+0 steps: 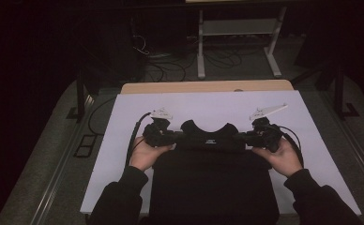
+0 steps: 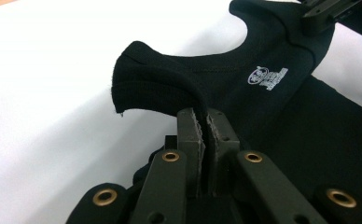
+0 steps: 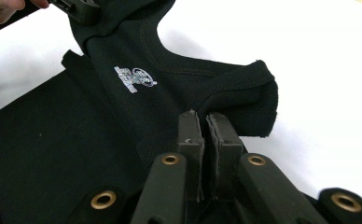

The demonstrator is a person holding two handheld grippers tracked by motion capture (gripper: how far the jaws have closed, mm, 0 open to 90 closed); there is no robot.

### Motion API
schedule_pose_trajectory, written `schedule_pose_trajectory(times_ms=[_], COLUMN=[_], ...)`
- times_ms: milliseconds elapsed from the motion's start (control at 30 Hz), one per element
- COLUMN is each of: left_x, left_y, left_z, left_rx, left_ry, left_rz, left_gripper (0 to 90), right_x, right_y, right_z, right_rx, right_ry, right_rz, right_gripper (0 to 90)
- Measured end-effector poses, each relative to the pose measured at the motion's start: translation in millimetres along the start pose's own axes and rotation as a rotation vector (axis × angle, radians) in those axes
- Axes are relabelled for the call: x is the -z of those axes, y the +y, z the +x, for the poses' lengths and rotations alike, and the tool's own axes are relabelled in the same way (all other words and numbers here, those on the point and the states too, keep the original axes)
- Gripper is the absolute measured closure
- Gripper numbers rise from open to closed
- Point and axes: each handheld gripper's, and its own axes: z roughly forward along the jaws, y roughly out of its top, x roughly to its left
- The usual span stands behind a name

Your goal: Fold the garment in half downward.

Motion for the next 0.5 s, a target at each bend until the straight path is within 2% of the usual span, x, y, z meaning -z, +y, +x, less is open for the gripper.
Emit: schedule_pose_trajectory(times_ms=[233,500], left_x=[1.5,2.7], left_y=[-9.2,-22.4], left_z=[-6.2,-10.5], left_rx=[0.012,0.040], left_ry=[-0.011,-0.027], left_rz=[0.002,-0.008], left_gripper=[84.3,84.3], right_x=[2.2,2.0], right_y=[-6.5,-15.8], right_z=[6.1,14.0], right_rx=[0.024,0.034], right_ry=[0.012,0.030], right_rz=[-0.014,0.002], right_gripper=[83.4,83.2])
